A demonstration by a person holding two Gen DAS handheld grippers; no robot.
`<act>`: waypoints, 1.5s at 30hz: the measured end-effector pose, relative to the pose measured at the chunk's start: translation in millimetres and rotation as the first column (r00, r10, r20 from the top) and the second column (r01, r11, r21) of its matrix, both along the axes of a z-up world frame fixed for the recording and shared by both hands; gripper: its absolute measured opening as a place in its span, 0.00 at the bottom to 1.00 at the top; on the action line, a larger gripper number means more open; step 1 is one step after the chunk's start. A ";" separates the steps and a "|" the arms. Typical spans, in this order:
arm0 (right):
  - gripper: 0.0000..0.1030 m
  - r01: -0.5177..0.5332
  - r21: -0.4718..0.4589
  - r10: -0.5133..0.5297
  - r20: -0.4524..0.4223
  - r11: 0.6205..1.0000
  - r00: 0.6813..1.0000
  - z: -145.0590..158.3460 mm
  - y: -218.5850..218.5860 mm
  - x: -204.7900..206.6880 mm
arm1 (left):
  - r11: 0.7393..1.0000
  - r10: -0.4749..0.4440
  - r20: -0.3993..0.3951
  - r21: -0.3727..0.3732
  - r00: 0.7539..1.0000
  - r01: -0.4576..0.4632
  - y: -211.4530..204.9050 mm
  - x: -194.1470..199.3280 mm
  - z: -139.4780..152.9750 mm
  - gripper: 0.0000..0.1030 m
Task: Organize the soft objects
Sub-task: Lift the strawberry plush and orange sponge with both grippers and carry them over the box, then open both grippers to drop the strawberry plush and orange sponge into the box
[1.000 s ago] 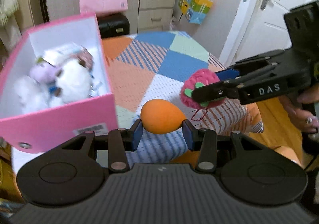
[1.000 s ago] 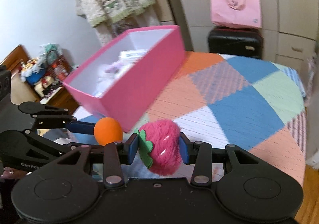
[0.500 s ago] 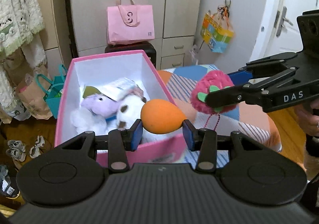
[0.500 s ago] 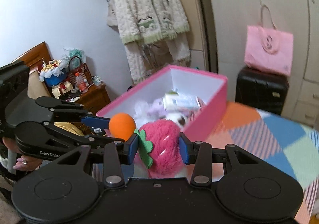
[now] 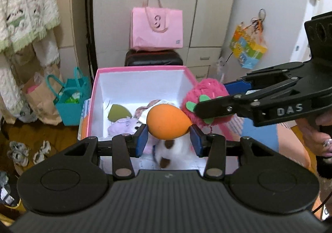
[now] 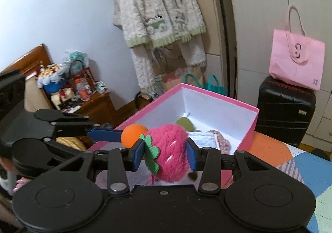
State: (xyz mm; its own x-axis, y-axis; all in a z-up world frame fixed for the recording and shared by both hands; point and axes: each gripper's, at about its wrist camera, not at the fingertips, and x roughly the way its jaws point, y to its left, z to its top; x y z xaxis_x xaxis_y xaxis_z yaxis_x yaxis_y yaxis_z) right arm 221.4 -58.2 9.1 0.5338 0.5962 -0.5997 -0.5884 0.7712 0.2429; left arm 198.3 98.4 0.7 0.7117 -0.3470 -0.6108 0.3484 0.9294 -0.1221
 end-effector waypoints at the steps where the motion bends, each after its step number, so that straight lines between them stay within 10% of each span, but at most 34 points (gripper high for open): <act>1: 0.47 0.004 -0.004 -0.004 -0.013 1.000 1.000 -4.7 2.2 8.7 | 1.000 0.005 -0.008 -0.004 1.000 -0.005 2.1 5.4 -2.1 0.41; 20: 0.64 0.047 -0.139 -0.044 0.026 0.989 0.999 -27.8 13.2 29.3 | 0.995 0.103 -0.051 0.021 0.993 -0.102 11.2 32.3 -18.8 0.56; 45: 0.71 0.140 -0.180 -0.103 0.201 0.974 0.974 18.6 -23.8 -108.0 | 0.999 0.002 0.063 0.038 0.998 -0.004 -6.8 -69.9 24.8 0.74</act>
